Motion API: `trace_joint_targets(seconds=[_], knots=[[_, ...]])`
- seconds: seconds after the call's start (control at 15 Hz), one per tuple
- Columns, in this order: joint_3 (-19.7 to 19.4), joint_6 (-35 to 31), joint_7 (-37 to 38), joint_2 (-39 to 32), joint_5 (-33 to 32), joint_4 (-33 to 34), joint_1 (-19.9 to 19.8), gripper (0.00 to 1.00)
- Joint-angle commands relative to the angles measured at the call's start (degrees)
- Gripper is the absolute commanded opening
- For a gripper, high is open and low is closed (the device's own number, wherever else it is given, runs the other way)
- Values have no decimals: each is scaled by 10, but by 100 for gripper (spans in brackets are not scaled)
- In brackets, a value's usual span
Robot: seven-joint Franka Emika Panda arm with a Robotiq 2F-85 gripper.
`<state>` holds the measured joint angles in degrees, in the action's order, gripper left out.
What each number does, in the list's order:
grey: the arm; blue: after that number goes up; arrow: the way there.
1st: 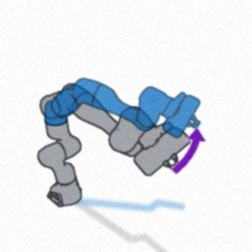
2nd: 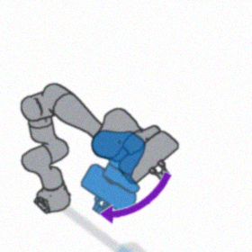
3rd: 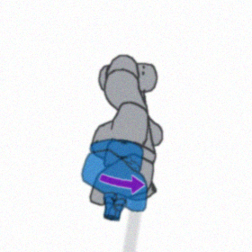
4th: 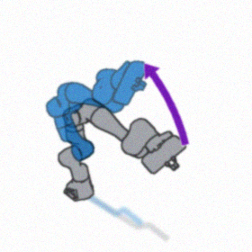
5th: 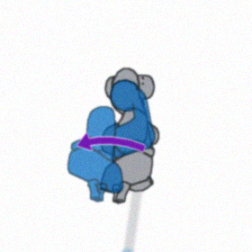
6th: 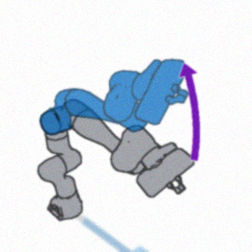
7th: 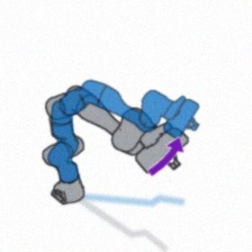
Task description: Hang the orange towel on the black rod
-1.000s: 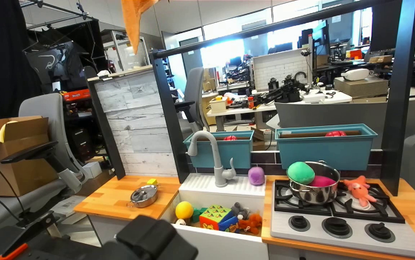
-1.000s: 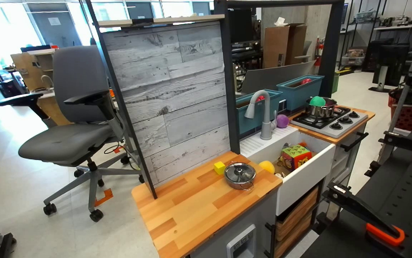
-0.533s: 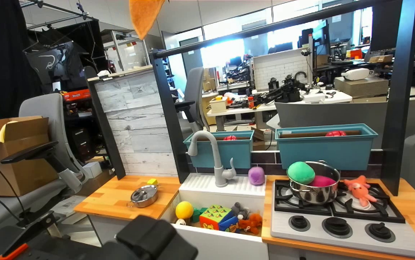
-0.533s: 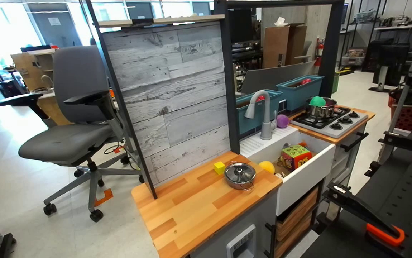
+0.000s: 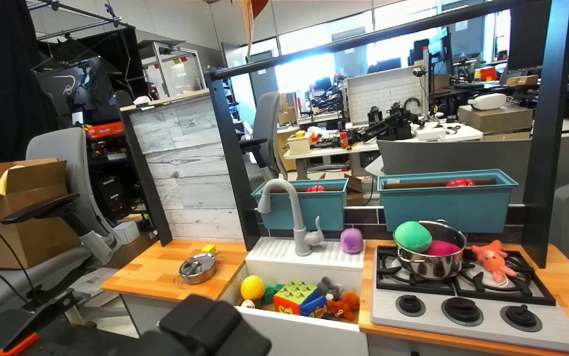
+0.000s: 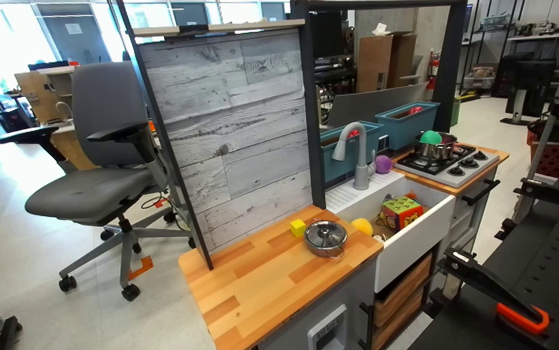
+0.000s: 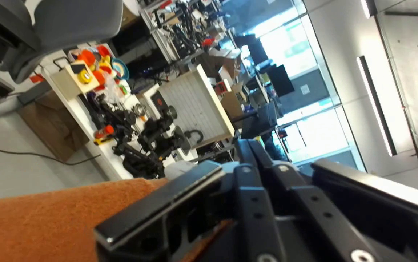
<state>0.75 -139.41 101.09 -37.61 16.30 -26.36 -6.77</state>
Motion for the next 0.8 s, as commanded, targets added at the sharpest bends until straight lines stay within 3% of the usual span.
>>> trace_joint_targets(seconds=[0.0, 0.4, 0.73], knots=[[-25, 22, 44, -25, -44, 18, 6, 1], [-7, 110, 58, -60, -36, 24, 0, 1], [76, 211, 19, -71, 48, 27, -18, 1]])
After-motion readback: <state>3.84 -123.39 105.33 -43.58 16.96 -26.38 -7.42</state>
